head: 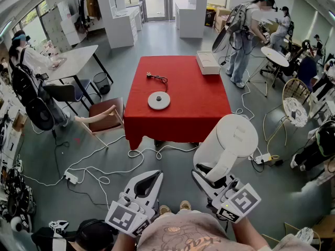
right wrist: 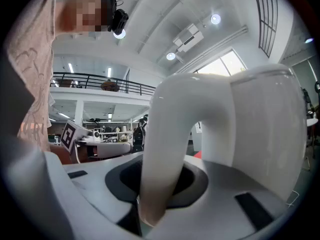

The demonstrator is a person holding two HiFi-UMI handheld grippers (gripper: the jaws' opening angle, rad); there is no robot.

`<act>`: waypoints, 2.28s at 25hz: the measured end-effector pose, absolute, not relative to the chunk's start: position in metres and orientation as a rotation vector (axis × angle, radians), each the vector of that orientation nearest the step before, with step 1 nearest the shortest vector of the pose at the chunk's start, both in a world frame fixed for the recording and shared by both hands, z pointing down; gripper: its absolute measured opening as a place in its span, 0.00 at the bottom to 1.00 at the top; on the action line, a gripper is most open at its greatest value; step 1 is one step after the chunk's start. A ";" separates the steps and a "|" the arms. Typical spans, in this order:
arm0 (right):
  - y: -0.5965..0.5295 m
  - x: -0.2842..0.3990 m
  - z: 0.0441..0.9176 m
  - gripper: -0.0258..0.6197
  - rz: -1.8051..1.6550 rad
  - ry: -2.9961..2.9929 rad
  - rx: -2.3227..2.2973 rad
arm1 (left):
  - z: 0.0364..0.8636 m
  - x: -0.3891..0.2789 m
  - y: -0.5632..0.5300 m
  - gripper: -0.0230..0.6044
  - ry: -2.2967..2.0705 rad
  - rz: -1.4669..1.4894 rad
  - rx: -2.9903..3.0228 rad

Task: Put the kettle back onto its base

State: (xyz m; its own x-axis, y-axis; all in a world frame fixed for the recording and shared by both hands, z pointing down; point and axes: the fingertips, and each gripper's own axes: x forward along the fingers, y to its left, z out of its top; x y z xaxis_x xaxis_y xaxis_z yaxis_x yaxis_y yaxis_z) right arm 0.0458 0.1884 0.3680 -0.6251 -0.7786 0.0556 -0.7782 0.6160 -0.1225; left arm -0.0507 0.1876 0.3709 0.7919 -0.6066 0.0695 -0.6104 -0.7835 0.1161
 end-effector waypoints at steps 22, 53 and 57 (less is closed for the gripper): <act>0.157 0.077 0.375 0.22 -0.216 2.869 -1.285 | 0.375 -0.020 0.149 0.03 -1.064 -0.025 2.857; 0.006 0.054 0.381 0.22 -0.235 2.894 -1.258 | 0.374 -0.038 -0.007 0.03 -1.058 -0.001 2.870; -0.024 0.044 0.379 0.22 -0.223 2.876 -1.282 | 0.376 -0.045 -0.040 0.03 -1.014 0.007 2.891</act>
